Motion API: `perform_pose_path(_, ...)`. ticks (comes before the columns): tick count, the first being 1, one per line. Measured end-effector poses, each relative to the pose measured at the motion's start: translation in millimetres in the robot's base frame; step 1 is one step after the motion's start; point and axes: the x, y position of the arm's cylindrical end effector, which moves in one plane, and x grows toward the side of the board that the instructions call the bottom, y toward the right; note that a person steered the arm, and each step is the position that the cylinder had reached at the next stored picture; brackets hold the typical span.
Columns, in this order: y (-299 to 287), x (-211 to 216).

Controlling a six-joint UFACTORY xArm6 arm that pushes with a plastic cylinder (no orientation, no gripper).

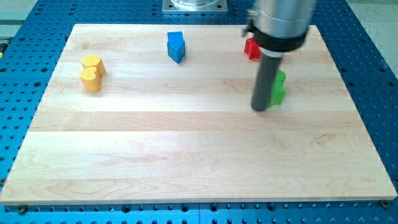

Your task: Place the green blocks and red blocks in a vertical line

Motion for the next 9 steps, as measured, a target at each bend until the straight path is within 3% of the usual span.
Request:
perform_pose_path(1, -4.8, 46.2)
perform_pose_path(2, 58.3, 38.9)
perform_pose_path(4, 115.2, -118.9)
perform_pose_path(6, 85.6, -211.4)
perform_pose_path(7, 38.6, -196.2)
perform_pose_path(9, 80.9, -169.3)
